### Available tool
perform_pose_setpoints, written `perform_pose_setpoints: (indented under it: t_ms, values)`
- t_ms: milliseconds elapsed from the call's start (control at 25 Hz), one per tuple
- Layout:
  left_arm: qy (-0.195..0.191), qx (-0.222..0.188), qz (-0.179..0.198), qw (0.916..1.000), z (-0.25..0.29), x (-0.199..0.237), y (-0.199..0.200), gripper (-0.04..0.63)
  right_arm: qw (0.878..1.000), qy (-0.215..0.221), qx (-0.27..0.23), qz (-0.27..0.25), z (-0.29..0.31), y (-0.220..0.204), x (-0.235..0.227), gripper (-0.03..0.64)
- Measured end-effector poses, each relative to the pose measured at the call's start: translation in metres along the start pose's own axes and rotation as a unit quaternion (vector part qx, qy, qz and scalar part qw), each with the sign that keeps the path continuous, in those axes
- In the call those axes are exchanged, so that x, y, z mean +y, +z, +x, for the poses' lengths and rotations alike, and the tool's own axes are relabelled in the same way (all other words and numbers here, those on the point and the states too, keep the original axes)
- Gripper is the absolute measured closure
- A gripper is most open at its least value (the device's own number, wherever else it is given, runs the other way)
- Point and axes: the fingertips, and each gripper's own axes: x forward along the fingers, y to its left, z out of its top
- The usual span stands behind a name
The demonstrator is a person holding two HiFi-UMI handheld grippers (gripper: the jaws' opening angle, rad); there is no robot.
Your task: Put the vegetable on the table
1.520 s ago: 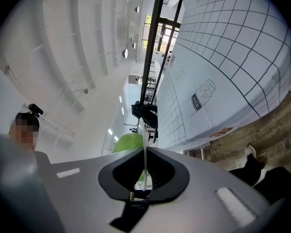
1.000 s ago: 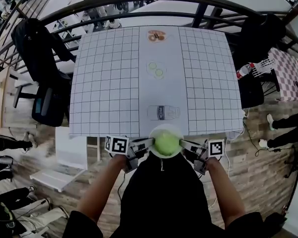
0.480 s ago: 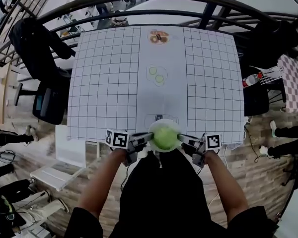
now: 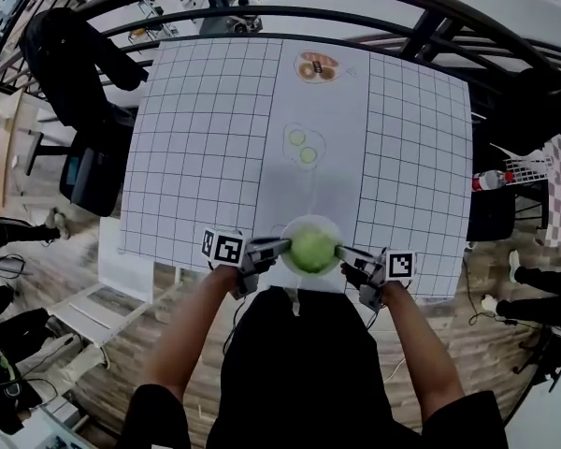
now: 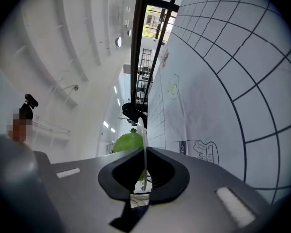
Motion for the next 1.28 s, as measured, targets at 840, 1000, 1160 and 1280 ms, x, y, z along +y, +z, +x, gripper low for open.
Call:
perform_pose_setpoints:
  t_ms: [840, 1000, 1160, 1280]
  values:
    - [0.005, 0.011, -0.03, 0.9995, 0.029, 0.08, 0.03, 0.58, 0.999, -0.012, 0.01, 0.052, 0.025, 0.035, -0.073, 0.609]
    - [0.011, 0.016, -0.039, 0.999, 0.035, 0.09, 0.029, 0.58, 0.998, -0.031, 0.011, 0.056, 0.027, 0.034, -0.088, 0.607]
    - [0.018, 0.017, -0.048, 0.9985, 0.036, 0.096, 0.029, 0.58, 0.997, -0.032, 0.007, 0.077, 0.031, 0.033, -0.094, 0.607]
    - [0.025, 0.017, -0.058, 0.9978, 0.036, 0.1, 0.026, 0.58, 0.997, -0.03, 0.011, 0.075, 0.034, 0.031, -0.097, 0.607]
